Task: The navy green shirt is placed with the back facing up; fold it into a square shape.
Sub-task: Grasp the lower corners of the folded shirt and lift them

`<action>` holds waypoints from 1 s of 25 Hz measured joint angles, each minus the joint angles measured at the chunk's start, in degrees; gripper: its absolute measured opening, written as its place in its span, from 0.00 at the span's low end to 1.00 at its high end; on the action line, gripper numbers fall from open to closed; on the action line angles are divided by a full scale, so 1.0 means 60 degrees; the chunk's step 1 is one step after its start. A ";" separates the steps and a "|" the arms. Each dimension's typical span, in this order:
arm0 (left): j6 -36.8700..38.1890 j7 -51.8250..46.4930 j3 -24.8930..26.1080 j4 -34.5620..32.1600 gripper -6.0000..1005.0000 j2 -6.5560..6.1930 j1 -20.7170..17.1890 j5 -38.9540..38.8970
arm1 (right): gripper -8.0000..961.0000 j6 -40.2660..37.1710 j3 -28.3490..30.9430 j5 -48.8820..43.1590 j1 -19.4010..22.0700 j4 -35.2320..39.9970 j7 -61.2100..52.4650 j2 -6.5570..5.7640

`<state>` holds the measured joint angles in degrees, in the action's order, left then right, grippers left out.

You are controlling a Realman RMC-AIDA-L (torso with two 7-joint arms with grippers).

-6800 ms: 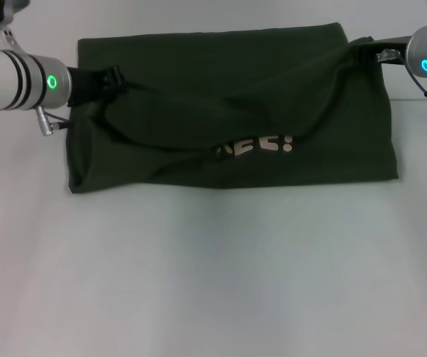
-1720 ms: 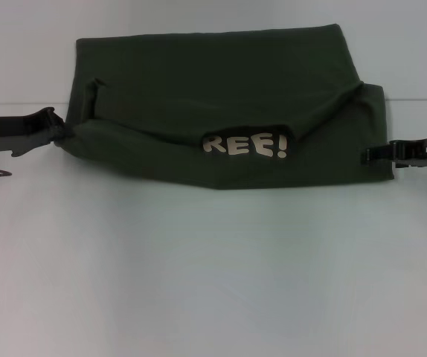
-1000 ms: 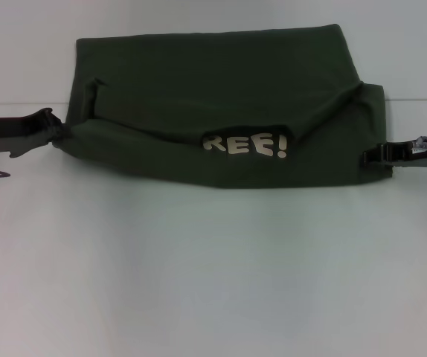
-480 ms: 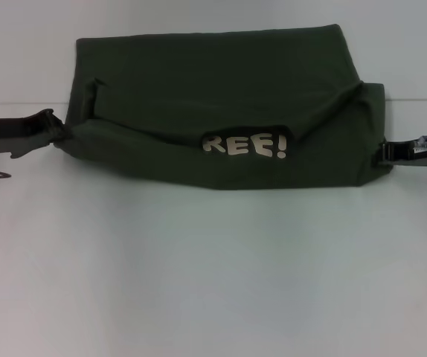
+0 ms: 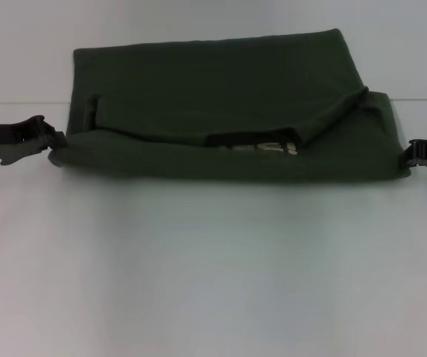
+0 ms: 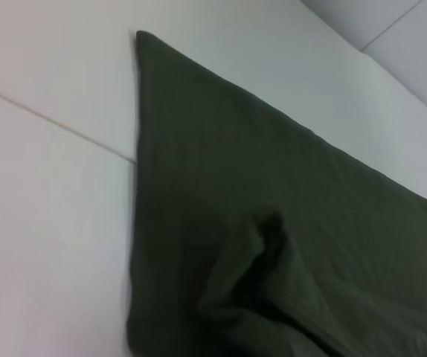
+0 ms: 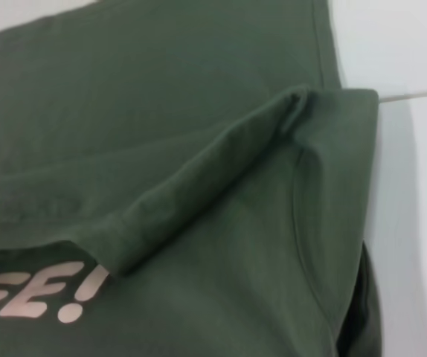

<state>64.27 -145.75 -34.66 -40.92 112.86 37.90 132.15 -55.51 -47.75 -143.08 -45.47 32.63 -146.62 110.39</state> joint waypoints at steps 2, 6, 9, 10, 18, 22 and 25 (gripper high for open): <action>0.0094 0.0004 0.0001 -0.0032 0.01 0.0001 -0.0013 0.0059 | 0.02 -0.0189 0.0030 -0.0001 0.0079 0.0199 0.0020 0.0040; 0.0220 0.0010 0.0003 -0.0037 0.01 0.0028 -0.0028 0.0176 | 0.02 -0.0320 0.0030 0.0000 0.0098 0.0252 0.0051 0.0086; 0.0664 0.0141 -0.0023 -0.0123 0.01 0.0059 -0.0076 0.0197 | 0.02 -0.0684 0.0017 0.0001 0.0077 0.0269 0.0070 0.0122; 0.0940 0.0214 -0.0029 -0.0221 0.01 0.0079 -0.0124 0.0216 | 0.02 -0.0931 0.0017 0.0003 0.0080 0.0313 0.0079 0.0124; 0.4321 0.0660 0.0062 -0.1884 0.01 0.0235 -0.1118 0.0513 | 0.02 -0.4066 0.0050 0.0013 0.0788 0.1749 0.0139 0.0284; 0.5606 0.0818 0.0138 -0.2244 0.01 0.0313 -0.1294 0.1150 | 0.02 -0.5310 0.0108 0.0014 0.1101 0.2439 0.0136 0.0291; 0.6453 0.1004 0.0157 -0.2408 0.01 0.0354 -0.1386 0.1488 | 0.02 -0.6262 0.0149 -0.0012 0.1235 0.2619 0.0255 0.0225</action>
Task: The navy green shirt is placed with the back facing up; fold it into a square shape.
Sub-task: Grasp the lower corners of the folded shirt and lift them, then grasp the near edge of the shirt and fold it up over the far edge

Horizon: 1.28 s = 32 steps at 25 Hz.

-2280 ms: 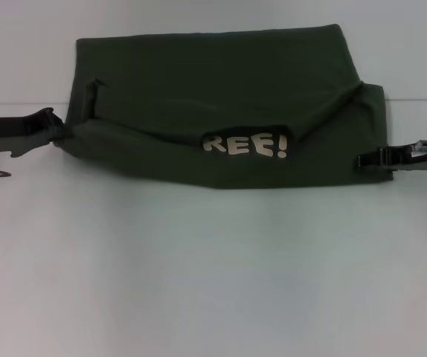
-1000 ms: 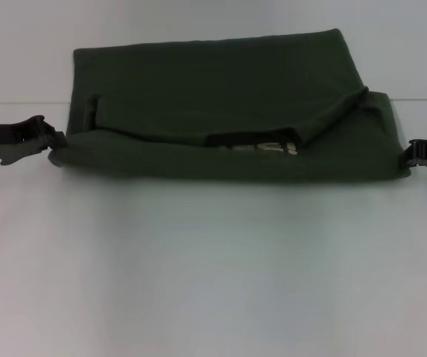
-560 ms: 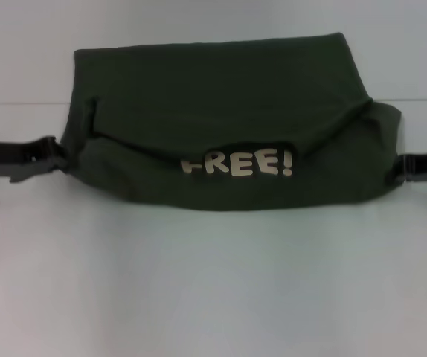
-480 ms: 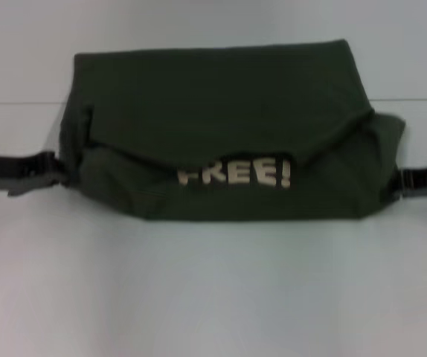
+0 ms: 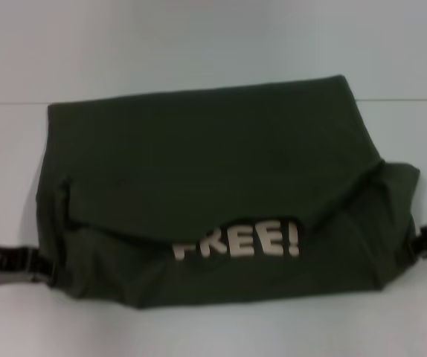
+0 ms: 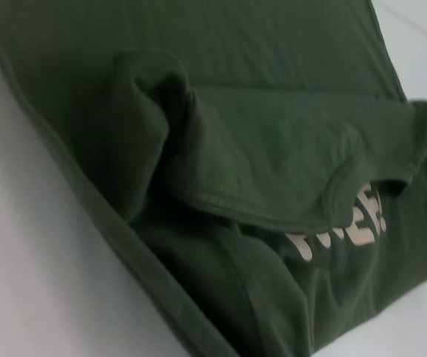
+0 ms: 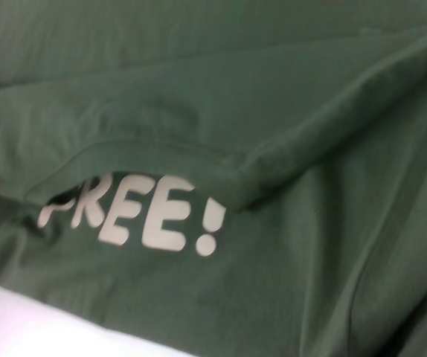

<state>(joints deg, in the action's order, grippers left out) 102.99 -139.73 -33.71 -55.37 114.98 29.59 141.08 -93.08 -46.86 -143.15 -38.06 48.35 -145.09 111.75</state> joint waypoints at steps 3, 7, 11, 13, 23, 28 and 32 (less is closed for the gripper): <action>0.0720 0.0268 0.0112 -0.0080 0.01 0.0007 -0.0093 0.0288 | 0.02 -0.0709 0.0002 -0.0032 0.0096 0.0021 0.0142 -0.0045; 0.1316 0.0628 0.0613 -0.0093 0.01 -0.0053 -0.0135 0.0887 | 0.02 -0.1320 0.0003 -0.0230 0.0242 0.0055 0.0256 -0.0073; 0.1519 0.0810 0.1278 -0.0107 0.01 -0.0197 -0.0050 0.1198 | 0.02 -0.1504 0.0220 -0.0298 0.0307 0.0062 0.0456 -0.0188; 0.1375 0.0730 0.1637 -0.0117 0.01 -0.0279 0.0066 0.1192 | 0.02 -0.1415 0.0645 -0.0266 0.0262 0.0026 0.0582 -0.0271; -0.0953 -0.0717 0.2233 0.0372 0.01 -0.0660 0.1427 0.1124 | 0.02 0.1050 0.2817 0.1208 -0.0366 -0.0061 0.0536 -0.0445; -0.2808 -0.1180 0.1826 0.1242 0.01 -0.0762 0.2350 0.1168 | 0.02 0.3928 0.2709 0.1663 -0.0929 -0.0822 0.0451 -0.0331; -0.4689 -0.1351 0.1569 0.2071 0.01 -0.0694 0.2908 0.1166 | 0.02 0.6727 0.2216 0.1735 -0.1444 -0.1926 0.0687 -0.0085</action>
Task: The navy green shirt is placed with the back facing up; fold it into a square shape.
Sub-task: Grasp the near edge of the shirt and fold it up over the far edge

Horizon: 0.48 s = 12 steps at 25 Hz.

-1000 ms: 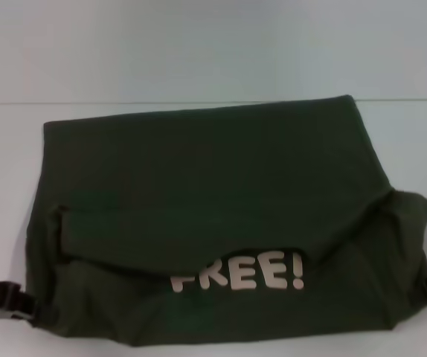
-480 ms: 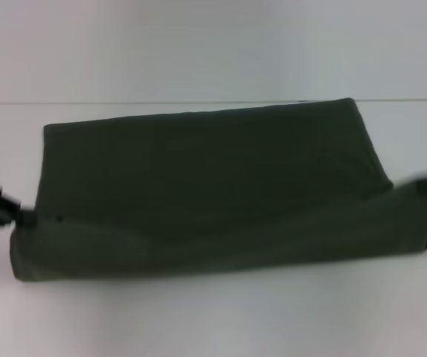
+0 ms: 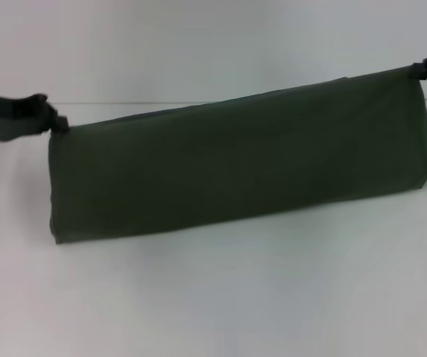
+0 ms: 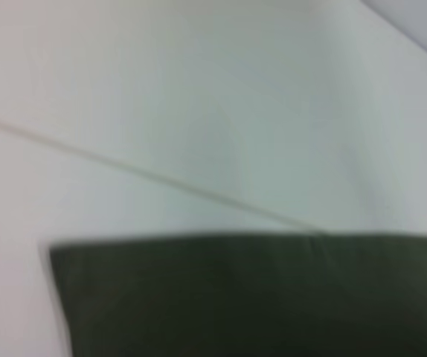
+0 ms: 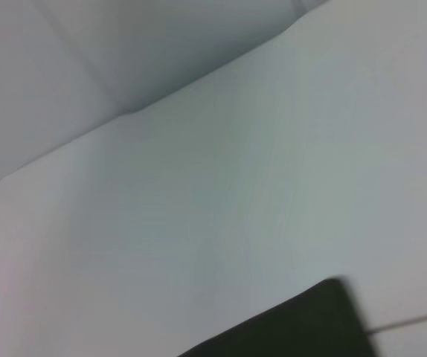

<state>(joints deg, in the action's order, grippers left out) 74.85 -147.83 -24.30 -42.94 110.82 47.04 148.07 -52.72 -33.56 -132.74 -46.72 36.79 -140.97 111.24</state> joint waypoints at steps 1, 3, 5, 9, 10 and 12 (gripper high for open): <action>-0.0454 -0.0057 -0.0128 0.0150 0.01 0.0068 0.0069 0.0005 | 0.02 0.0600 -0.0212 -0.0009 -0.0089 -0.0240 0.0029 0.0065; -0.1240 -0.0208 -0.0394 0.0300 0.01 0.0221 0.0119 0.0006 | 0.02 0.1817 -0.0653 -0.0016 -0.0250 -0.0645 0.0059 0.0207; -0.2085 -0.0406 -0.0709 0.0353 0.01 0.0400 0.0118 0.0024 | 0.02 0.2865 -0.1090 -0.0011 -0.0372 -0.0924 0.0067 0.0377; -0.2931 -0.0590 -0.1055 0.0470 0.01 0.0556 0.0100 0.0013 | 0.02 0.4300 -0.1654 -0.0005 -0.0562 -0.1077 0.0070 0.0696; -0.3026 -0.0598 -0.1073 0.0490 0.01 0.0572 0.0099 0.0006 | 0.02 0.4558 -0.1784 -0.0010 -0.0622 -0.1093 0.0071 0.0758; -0.3193 -0.0648 -0.1083 0.0504 0.01 0.0596 0.0090 -0.0005 | 0.02 0.4946 -0.2039 -0.0028 -0.0755 -0.1137 0.0072 0.0845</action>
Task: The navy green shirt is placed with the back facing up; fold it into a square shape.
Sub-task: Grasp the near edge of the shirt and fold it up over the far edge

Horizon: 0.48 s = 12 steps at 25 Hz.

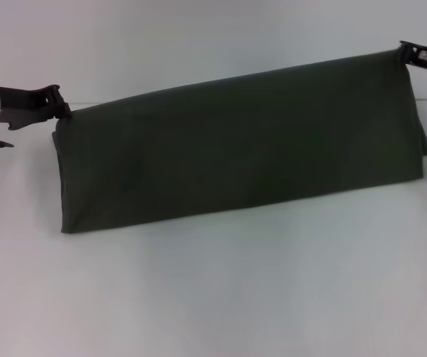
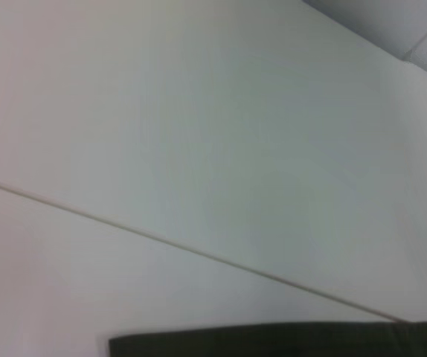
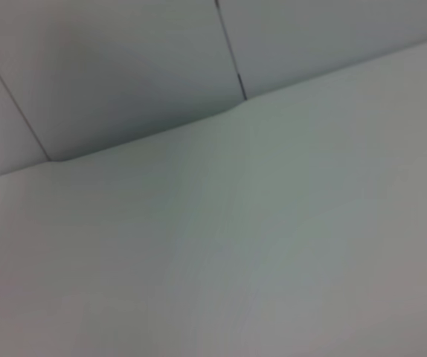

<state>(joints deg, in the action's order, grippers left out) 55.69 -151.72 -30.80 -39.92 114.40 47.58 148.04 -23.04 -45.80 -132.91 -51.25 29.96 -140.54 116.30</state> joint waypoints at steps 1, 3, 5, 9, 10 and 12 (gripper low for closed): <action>-0.0057 -0.0028 0.0005 0.0000 0.01 0.0009 -0.0004 -0.0012 | 0.02 0.0114 -0.0099 -0.0003 -0.0069 -0.0024 0.0000 0.0022; -0.0149 -0.0061 0.0027 -0.0018 0.01 0.0034 -0.0018 -0.0025 | 0.02 0.0298 -0.0241 -0.0005 -0.0201 -0.0076 0.0000 0.0043; -0.0215 -0.0063 0.0032 -0.0029 0.01 0.0053 -0.0029 -0.0027 | 0.02 0.0478 -0.0344 -0.0006 -0.0332 -0.0157 0.0001 0.0054; -0.0388 -0.0066 0.0012 -0.0014 0.01 0.0065 -0.0031 -0.0027 | 0.02 0.0758 -0.0393 -0.0011 -0.0501 -0.0467 0.0001 0.0027; -0.0438 -0.0067 0.0010 -0.0012 0.01 0.0068 -0.0024 -0.0027 | 0.02 0.0794 -0.0394 -0.0011 -0.0520 -0.0502 0.0001 0.0015; -0.0514 -0.0069 0.0002 -0.0007 0.01 0.0083 -0.0016 -0.0027 | 0.03 0.0864 -0.0395 -0.0012 -0.0541 -0.0542 0.0000 -0.0004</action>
<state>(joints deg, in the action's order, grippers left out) 52.61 -152.13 -30.79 -39.96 114.89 47.48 147.88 -17.86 -48.17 -132.98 -54.50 26.71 -140.54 116.28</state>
